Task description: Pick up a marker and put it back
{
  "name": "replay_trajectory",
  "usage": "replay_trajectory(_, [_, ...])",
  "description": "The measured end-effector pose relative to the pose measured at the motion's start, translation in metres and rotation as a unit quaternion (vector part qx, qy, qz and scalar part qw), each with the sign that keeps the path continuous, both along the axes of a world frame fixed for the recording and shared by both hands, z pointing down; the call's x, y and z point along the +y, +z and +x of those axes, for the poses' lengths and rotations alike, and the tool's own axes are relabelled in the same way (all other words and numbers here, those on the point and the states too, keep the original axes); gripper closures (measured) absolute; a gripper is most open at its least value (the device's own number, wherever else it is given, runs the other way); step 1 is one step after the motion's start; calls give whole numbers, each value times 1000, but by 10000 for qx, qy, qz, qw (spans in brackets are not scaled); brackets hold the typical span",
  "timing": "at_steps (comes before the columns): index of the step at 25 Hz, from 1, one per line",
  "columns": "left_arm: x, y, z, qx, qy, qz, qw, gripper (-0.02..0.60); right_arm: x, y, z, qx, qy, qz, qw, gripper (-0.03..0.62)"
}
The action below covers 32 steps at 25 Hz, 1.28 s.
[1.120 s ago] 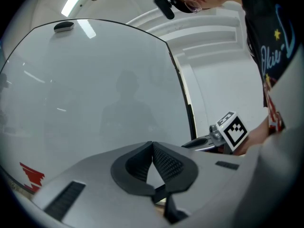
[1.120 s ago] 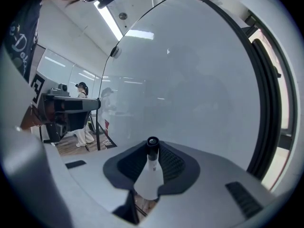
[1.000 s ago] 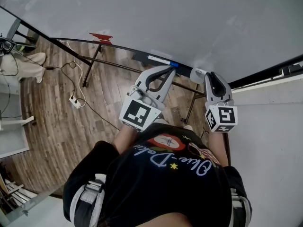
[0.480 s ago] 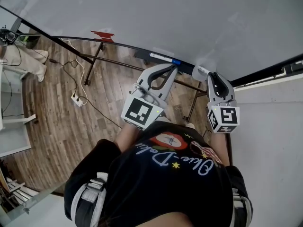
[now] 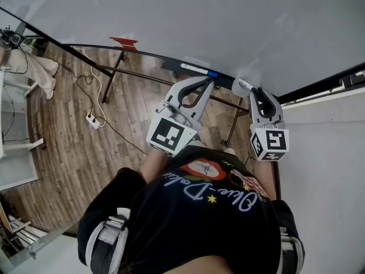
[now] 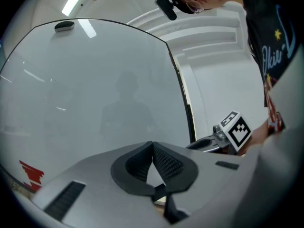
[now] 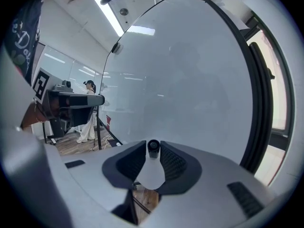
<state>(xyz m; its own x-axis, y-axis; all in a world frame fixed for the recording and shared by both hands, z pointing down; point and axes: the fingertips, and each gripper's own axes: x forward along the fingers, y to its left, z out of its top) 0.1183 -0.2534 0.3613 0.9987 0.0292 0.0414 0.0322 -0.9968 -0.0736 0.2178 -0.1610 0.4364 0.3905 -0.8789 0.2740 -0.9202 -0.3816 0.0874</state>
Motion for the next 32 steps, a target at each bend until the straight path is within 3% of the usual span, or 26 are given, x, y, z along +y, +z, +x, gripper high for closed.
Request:
replay_trajectory(12, [-1, -2, -6, -12, -27, -3, 10000, 578, 0, -41, -5, 271, 21, 496, 9984, 497])
replay_trajectory(20, [1, 0, -9, 15, -62, 2, 10000, 578, 5, -67, -11, 415, -33, 998, 9941, 577])
replay_trajectory(32, [6, -1, -12, -1, -103, 37, 9999, 577, 8, -74, -18, 374, -177, 1101, 9931, 594])
